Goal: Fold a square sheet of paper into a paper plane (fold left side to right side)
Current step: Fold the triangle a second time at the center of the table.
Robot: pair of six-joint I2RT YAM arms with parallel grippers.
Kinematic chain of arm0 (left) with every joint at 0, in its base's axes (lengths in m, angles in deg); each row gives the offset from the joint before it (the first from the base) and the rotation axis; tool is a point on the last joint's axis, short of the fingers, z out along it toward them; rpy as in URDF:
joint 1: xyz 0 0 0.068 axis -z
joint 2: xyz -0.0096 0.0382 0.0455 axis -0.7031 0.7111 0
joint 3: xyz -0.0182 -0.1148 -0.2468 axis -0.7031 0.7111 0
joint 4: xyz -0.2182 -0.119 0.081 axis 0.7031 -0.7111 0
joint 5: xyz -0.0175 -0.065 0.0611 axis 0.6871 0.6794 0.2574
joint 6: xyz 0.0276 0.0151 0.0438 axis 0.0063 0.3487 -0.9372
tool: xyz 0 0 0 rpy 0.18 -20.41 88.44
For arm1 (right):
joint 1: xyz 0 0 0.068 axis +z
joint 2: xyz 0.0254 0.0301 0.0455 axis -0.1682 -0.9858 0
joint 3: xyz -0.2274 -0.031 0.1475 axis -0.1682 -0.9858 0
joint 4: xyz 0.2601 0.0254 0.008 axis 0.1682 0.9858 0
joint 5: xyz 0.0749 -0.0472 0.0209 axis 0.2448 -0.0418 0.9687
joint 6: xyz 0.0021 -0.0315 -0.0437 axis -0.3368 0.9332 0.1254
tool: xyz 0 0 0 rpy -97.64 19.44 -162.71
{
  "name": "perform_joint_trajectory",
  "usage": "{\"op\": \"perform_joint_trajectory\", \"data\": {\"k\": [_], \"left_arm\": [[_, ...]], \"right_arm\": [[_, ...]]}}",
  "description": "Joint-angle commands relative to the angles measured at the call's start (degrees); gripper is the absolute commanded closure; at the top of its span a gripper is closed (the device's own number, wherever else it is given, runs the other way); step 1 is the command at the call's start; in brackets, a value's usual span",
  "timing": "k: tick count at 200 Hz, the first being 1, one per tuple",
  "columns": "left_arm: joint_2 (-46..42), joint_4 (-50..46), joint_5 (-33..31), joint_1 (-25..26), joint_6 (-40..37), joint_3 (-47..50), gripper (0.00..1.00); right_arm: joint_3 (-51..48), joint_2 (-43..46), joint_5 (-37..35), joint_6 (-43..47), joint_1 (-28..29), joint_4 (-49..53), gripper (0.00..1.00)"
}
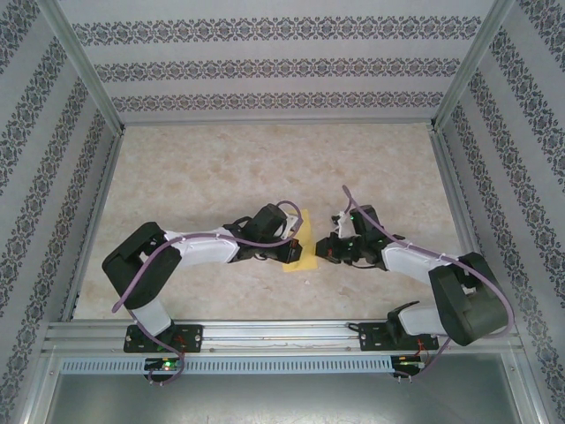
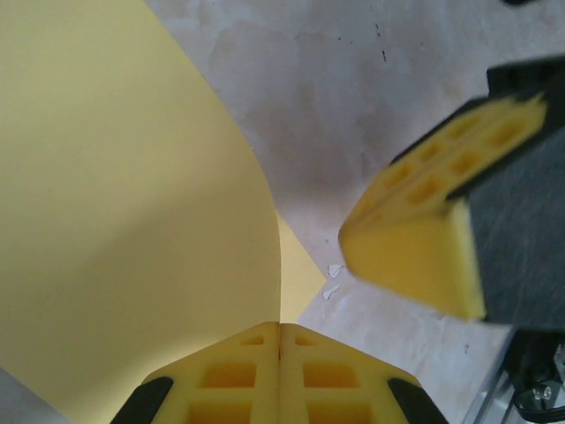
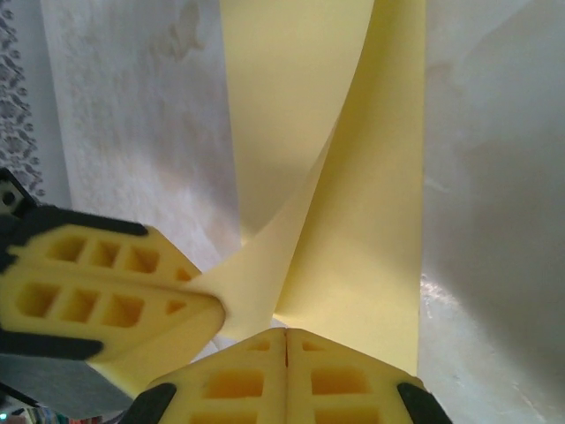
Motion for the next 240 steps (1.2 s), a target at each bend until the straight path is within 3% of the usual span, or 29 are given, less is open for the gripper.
{"op": "perform_joint_trajectory", "data": {"k": [1,45,240], "left_arm": [[-0.8,3.7,2.9,-1.2,1.8,0.7,1.00],[-0.4,4.4,3.6,-2.2,1.7,1.1,1.00],[3.2,-5.2,4.2,-6.7,-6.2,-2.1,1.00]], "right_arm": [[-1.1,-1.6,-3.9,-0.9,2.2,-2.4,1.00],[-0.2,-5.5,-6.0,-1.2,5.0,-2.8,1.00],[0.9,-10.2,-8.3,0.3,6.5,1.6,1.00]]}}
